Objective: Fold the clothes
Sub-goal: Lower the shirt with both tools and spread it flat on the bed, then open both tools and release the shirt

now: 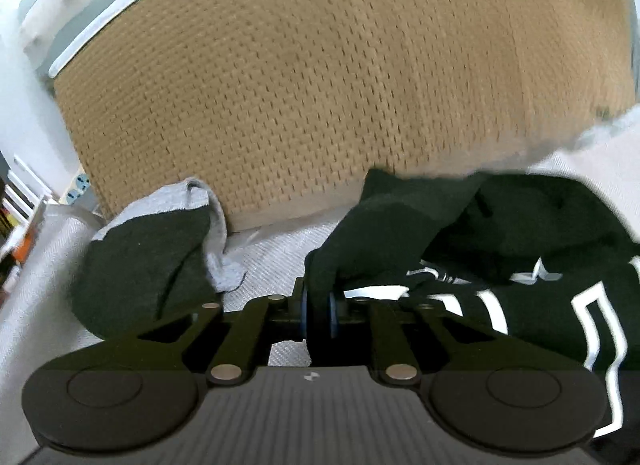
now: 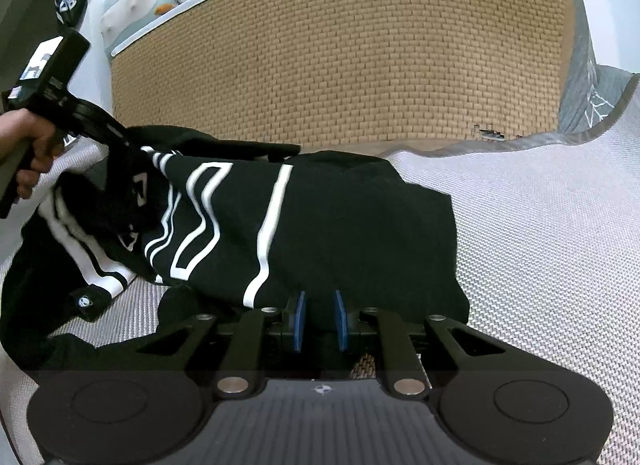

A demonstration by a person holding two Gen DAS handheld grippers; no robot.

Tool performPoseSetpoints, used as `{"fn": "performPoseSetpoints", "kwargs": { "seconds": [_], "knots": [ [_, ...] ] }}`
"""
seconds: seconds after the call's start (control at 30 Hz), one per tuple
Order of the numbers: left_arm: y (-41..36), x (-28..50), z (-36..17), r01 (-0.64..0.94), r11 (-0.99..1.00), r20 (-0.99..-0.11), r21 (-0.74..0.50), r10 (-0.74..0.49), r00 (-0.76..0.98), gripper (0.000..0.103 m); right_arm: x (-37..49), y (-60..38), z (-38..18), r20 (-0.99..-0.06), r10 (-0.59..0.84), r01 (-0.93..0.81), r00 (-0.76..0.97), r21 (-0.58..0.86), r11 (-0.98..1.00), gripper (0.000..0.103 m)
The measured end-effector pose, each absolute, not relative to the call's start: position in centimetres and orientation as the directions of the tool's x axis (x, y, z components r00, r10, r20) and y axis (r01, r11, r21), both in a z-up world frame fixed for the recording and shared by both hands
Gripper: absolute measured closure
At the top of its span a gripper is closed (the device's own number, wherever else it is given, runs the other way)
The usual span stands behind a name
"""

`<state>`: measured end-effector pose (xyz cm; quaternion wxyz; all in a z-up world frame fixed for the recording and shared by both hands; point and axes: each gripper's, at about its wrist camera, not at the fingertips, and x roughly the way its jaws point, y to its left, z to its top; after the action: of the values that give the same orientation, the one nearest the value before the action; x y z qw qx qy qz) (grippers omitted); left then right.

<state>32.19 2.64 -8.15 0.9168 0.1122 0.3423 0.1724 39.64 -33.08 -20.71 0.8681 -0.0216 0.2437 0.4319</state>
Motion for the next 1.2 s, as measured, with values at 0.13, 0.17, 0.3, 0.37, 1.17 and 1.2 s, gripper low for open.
{"fn": "performPoseSetpoints", "kwargs": {
  "seconds": [0.13, 0.17, 0.3, 0.37, 1.17, 1.2],
  "knots": [
    [4.4, 30.8, -6.8, -0.254, 0.941, -0.589, 0.223, 0.338, 0.734, 0.091, 39.6, -32.9, -20.9, -0.447, 0.737, -0.766, 0.507, 0.16, 0.623, 0.084],
    [4.9, 30.6, -6.5, -0.252, 0.946, -0.587, 0.204, 0.324, 0.742, 0.091, 39.7, -32.8, -20.9, -0.448, 0.737, -0.767, 0.506, 0.157, 0.622, 0.084],
    [5.8, 29.6, -5.9, -0.257, 0.948, -0.582, 0.188, 0.318, 0.749, 0.091, 39.7, -32.7, -20.8, -0.45, 0.734, -0.768, 0.508, 0.151, 0.623, 0.084],
    [6.0, 29.1, -6.0, -0.278, 0.933, -0.565, 0.231, 0.361, 0.742, 0.091, 39.5, -32.7, -20.7, -0.452, 0.733, -0.767, 0.508, 0.15, 0.624, 0.084],
    [11.8, 26.6, -9.8, -0.372, 0.858, -0.64, 0.354, 0.512, 0.573, 0.093, 37.1, -33.7, -17.7, -0.279, 0.809, -0.821, 0.518, 0.103, 0.561, 0.042],
    [12.2, 26.3, -9.8, -0.376, 0.859, -0.64, 0.348, 0.51, 0.575, 0.093, 37.6, -34.0, -17.7, -0.273, 0.798, -0.801, 0.538, 0.131, 0.584, 0.035]
  ]
}}
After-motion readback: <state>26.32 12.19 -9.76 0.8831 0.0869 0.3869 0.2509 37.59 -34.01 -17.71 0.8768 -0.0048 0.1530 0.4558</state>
